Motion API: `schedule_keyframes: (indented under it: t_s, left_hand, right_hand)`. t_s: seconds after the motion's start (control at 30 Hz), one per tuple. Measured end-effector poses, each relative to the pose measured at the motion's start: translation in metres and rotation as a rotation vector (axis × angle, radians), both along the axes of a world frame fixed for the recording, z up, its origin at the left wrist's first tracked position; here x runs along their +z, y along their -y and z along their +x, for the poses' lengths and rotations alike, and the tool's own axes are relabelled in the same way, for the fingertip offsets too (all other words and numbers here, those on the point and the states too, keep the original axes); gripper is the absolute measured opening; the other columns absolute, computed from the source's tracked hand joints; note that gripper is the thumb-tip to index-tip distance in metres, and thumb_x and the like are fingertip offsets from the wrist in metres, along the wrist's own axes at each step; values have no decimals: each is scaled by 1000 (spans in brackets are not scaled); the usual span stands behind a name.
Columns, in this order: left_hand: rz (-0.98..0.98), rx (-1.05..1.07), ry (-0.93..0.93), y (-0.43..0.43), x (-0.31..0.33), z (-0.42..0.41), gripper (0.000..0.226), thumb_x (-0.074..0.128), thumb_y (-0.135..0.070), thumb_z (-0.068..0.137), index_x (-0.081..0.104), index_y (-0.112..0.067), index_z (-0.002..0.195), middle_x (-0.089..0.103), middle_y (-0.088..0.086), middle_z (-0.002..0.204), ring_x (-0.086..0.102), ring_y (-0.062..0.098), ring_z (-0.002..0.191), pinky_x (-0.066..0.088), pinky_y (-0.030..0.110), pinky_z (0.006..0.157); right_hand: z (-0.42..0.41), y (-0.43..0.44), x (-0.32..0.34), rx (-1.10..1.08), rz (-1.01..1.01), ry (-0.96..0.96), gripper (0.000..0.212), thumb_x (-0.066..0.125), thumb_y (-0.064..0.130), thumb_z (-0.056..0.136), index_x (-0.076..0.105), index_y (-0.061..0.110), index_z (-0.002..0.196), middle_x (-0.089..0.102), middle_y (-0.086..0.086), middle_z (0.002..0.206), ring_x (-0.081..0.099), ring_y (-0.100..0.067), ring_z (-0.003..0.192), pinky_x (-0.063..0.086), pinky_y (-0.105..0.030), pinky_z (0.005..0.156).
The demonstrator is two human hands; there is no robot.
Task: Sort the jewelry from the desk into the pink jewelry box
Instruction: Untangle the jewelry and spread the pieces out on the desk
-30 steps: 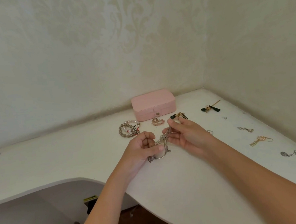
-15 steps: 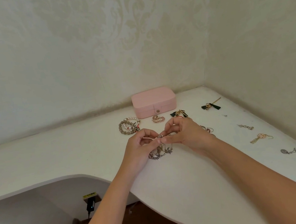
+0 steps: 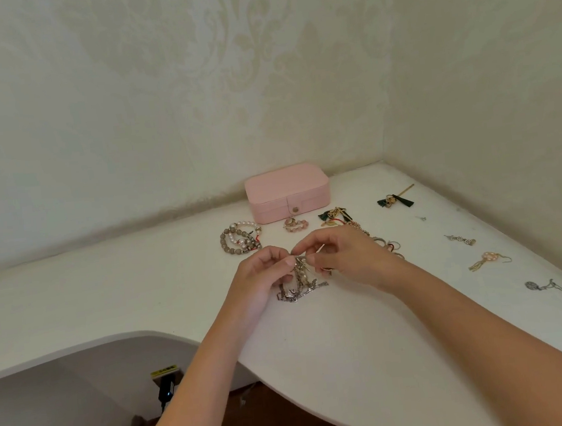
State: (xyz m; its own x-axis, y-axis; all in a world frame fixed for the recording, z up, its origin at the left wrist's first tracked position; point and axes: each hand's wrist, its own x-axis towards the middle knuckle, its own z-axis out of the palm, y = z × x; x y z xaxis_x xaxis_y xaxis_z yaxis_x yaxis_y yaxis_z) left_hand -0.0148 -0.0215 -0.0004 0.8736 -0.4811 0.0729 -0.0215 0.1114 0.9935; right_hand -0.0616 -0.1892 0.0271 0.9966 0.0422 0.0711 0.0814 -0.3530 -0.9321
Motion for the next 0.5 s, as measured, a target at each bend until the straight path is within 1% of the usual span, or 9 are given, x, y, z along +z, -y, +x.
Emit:
schedule_keyframes:
  t_s: [0.1,0.13,0.17,0.27,0.37,0.4,0.47,0.5]
  left_hand:
    - [-76,26,-19,-3,-2,3,6,60,-12,84,62,-6,82,62,-1,72,58,10,71,51,22,73]
    - [-81,31,-13,-3,-2,3,8,60,-13,84,62,-5,83,62,-2,71,58,9,71,52,21,73]
    - [-70,37,1,-3,-4,3,8,59,-11,85,62,-4,83,63,-3,70,58,8,70,52,20,73]
    - [-21,59,44,2,-6,2,8,54,-5,91,60,-4,85,62,-6,65,58,7,66,52,19,72]
    - [7,72,74,3,-7,2,8,53,-3,91,59,-4,86,62,-6,64,58,6,64,51,18,69]
    - [11,73,78,3,-7,2,8,53,-2,91,59,-4,86,63,-6,64,58,6,63,51,17,68]
    - [14,70,78,4,-7,2,8,54,-1,91,60,-4,87,64,-7,63,59,4,63,51,16,69]
    - [16,70,78,4,-7,2,8,54,-1,91,60,-5,87,64,-8,63,59,4,63,51,17,69]
  right_hand:
    - [2,2,-2,-40,-87,18,17,58,7,91,69,20,92,56,16,58,47,4,47,37,-7,53]
    - [3,3,-3,-52,-107,18,17,59,8,91,69,21,90,55,17,55,46,4,46,36,-8,52]
    - [4,3,-5,-61,-122,14,17,59,9,91,69,22,89,55,16,57,46,4,45,36,-8,52]
    - [6,2,-11,-62,-179,2,16,60,10,89,67,23,85,59,7,72,46,4,46,36,-10,52]
    - [5,1,-13,-24,-157,6,19,65,9,84,67,27,82,62,10,73,52,0,55,44,-17,60]
    - [4,1,-13,-13,-145,5,20,68,8,81,67,29,83,63,11,74,55,-1,59,46,-18,62]
    - [3,0,-11,-5,-141,11,24,73,7,76,67,29,84,66,11,79,60,-1,67,47,-15,66]
    - [3,-1,-11,-10,-150,24,26,72,5,76,68,29,85,68,10,82,62,-1,73,48,-13,70]
